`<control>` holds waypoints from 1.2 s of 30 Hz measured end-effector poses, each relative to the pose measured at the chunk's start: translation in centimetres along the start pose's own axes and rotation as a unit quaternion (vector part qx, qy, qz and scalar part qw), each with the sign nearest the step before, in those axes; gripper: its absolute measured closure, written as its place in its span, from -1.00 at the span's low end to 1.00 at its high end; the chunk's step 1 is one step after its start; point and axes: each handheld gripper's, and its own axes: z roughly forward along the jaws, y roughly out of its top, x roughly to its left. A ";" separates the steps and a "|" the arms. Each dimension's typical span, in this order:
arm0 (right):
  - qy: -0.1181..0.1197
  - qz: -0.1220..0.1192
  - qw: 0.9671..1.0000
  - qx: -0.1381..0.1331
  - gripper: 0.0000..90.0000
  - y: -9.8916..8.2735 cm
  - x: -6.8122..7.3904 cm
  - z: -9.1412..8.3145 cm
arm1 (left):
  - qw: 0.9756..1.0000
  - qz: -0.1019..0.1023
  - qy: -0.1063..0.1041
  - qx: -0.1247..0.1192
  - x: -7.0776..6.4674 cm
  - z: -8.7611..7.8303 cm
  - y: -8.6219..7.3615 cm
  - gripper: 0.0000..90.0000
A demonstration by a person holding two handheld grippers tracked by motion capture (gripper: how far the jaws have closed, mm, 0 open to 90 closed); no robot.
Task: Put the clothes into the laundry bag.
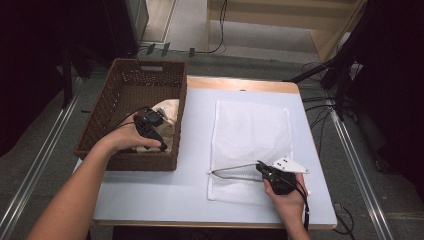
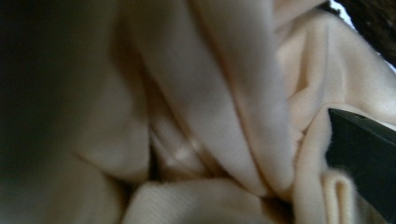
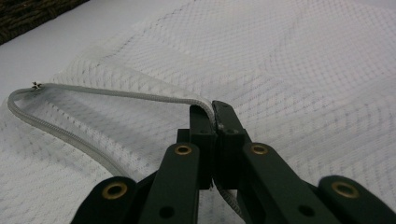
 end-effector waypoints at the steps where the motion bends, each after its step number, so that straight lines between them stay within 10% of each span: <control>1: 0.000 0.000 1.000 0.000 0.98 0.0 0.0 0.0 | 1.000 -0.001 -0.001 -0.001 0.0 0.0 0.0 -1.00; 6: -0.001 0.000 1.000 0.000 0.98 0.0 0.0 0.0 | 1.000 0.008 0.004 -0.008 0.0 -0.2 -0.2 -0.96; 11: 0.000 0.000 1.000 0.000 0.98 0.0 0.0 0.1 | 0.999 -0.010 0.014 -0.033 0.5 -1.7 -0.5 0.15; 15: 0.000 0.000 1.000 0.000 0.98 0.0 0.0 0.1 | 0.998 -0.013 0.034 -0.047 0.4 -2.2 -0.5 0.34; 22: 0.001 0.003 1.000 0.000 0.98 -0.1 0.0 0.1 | 0.986 -0.054 0.078 -0.136 1.1 -4.4 -0.9 0.40; 36: 0.003 0.003 1.000 0.001 0.98 -0.1 -0.1 0.1 | 0.967 -0.073 0.063 -0.236 1.1 -8.4 -1.5 0.41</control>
